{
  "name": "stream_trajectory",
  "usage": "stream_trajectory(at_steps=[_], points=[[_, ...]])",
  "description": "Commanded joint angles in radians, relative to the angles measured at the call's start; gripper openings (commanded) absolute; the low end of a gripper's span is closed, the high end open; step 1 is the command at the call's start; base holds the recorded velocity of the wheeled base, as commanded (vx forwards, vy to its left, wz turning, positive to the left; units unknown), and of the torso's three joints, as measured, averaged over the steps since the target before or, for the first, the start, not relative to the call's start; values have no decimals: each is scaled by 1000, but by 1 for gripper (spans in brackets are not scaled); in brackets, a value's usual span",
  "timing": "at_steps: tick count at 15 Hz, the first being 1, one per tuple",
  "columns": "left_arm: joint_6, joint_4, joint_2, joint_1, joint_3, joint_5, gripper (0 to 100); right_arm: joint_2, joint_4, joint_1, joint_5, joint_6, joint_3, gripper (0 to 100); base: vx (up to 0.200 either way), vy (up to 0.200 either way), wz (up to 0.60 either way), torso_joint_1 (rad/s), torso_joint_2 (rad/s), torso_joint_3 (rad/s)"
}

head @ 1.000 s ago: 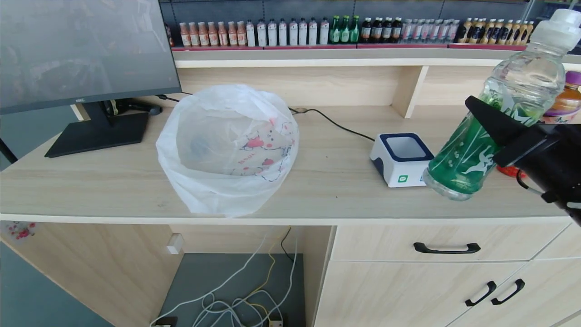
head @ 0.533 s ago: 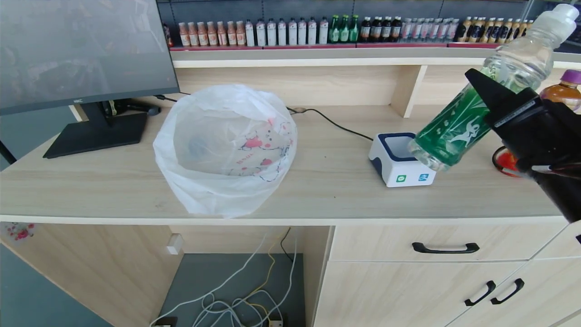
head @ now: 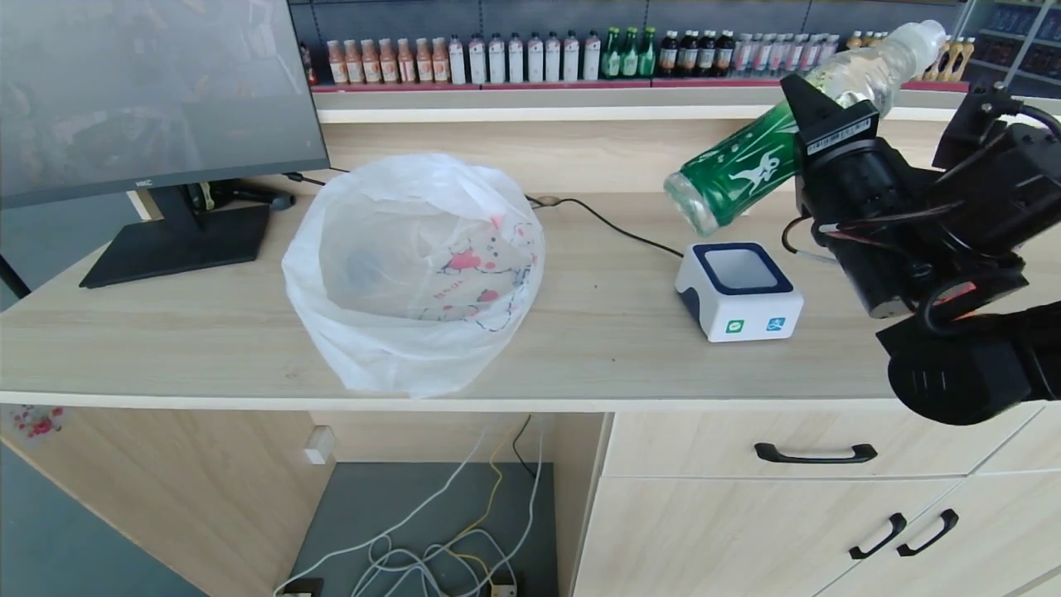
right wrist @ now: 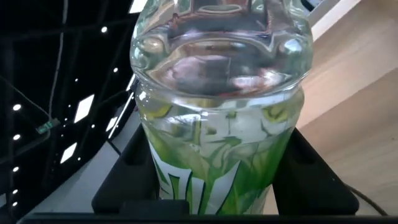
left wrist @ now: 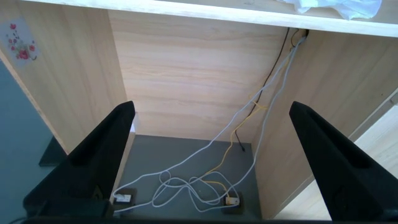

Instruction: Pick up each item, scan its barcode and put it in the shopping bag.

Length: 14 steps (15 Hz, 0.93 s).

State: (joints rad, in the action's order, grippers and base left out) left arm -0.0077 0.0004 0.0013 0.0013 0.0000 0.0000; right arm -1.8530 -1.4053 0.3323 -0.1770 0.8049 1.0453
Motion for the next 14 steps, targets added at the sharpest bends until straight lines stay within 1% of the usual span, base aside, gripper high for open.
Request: stream_trajectory(at_steps=[1, 3, 5, 7, 10, 14], points=[[-2, 0, 0, 0, 0, 0, 100, -60, -1, -12, -21, 37, 13, 0, 0, 0, 0, 0, 0, 0], [-2, 1, 0, -1, 0, 0, 100, -55, -1, -13, -29, 76, 19, 0, 0, 0, 0, 0, 0, 0], [-2, 0, 0, -1, 0, 0, 100, -54, -1, -18, -32, 85, 15, 0, 0, 0, 0, 0, 0, 0], [0, 0, 0, 0, 0, 0, 100, -52, -3, -44, -32, 96, 5, 0, 0, 0, 0, 0, 0, 0], [0, 0, 0, 0, 0, 0, 100, -29, -37, -76, -25, 129, -73, 0, 0, 0, 0, 0, 0, 0], [0, 1, 0, 0, 0, 0, 100, -25, -124, -104, -27, 197, -189, 0, 0, 0, 0, 0, 0, 0]])
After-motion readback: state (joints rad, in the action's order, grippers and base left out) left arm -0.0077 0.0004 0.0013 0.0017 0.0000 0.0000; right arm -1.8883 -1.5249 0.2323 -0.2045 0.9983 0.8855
